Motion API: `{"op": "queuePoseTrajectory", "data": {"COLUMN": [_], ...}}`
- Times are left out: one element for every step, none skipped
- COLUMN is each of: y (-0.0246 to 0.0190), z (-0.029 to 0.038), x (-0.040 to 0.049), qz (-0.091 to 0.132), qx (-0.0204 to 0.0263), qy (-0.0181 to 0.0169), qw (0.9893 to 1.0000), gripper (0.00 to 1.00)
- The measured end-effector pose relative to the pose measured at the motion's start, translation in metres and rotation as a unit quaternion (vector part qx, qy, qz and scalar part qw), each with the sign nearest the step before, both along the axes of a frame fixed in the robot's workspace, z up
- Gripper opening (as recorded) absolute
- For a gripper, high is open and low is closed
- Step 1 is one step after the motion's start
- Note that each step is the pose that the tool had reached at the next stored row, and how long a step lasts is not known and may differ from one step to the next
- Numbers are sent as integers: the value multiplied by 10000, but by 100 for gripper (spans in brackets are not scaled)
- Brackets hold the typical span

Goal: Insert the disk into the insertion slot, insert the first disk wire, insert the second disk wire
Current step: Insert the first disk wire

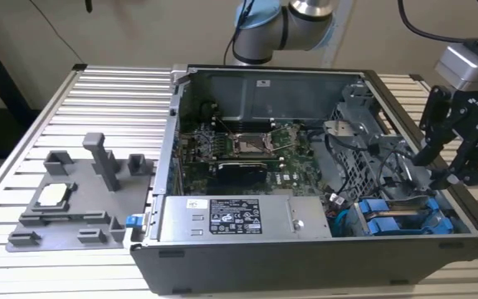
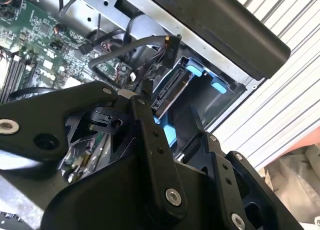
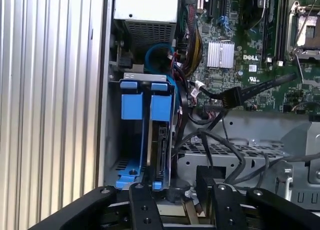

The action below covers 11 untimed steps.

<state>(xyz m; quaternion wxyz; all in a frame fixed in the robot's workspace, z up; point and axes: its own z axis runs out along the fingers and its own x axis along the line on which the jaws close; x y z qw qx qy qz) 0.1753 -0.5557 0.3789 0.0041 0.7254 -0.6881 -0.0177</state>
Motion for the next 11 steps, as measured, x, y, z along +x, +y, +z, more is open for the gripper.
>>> {"op": "queuePoseTrajectory", "data": {"y": [3,5,8,10,14,17,20,24,27,31,35], "z": [-5,-9,-14,-18,-22,-26,-31,-36,-40,-46,-51], "x": [14,26,39,52,64,76,89,101,112,125,137], "qz": [12,23,34,45,55,65,76,85,95,107,118], "qx": [0,0,0,0,0,0,0,0,0,0,0], "qy": [-1,-2,-3,-4,-5,-6,-7,-9,-10,-10,-11], "qw": [10000,10000,10000,10000,10000,10000,10000,10000,10000,9999,9999], "gripper": [47,47,47,47,47,47,47,47,47,47,47]}}
